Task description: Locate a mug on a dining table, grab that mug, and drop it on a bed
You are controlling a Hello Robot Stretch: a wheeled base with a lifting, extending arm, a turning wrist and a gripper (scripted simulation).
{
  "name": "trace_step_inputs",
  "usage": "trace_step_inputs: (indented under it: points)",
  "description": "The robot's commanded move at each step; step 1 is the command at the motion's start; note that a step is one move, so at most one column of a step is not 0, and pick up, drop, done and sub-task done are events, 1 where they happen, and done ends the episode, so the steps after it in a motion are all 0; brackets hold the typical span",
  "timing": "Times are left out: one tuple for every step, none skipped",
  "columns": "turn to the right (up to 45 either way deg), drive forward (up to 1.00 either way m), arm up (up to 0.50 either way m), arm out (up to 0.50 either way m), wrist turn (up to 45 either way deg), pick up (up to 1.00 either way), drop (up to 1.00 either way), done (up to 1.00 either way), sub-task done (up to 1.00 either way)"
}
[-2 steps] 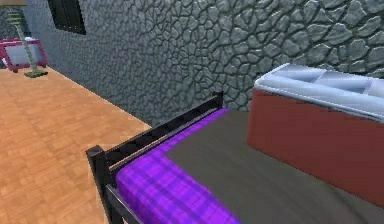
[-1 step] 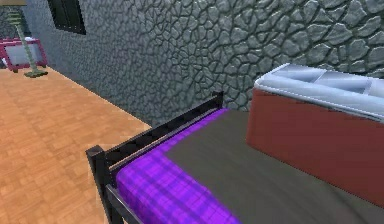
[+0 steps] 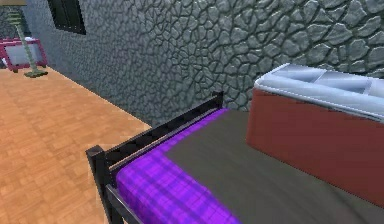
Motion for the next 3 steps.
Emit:
trace_step_inputs:
  points:
    - [0.0,0.0,0.02,0.0,0.0,0.0,0.0,0.0,0.0]
    - [0.0,0.0,0.0,-0.08,0.0,0.0,0.0,0.0,0.0]
    - [0.0,0.0,0.0,0.0,0.0,0.0,0.0,1.0,0.0]
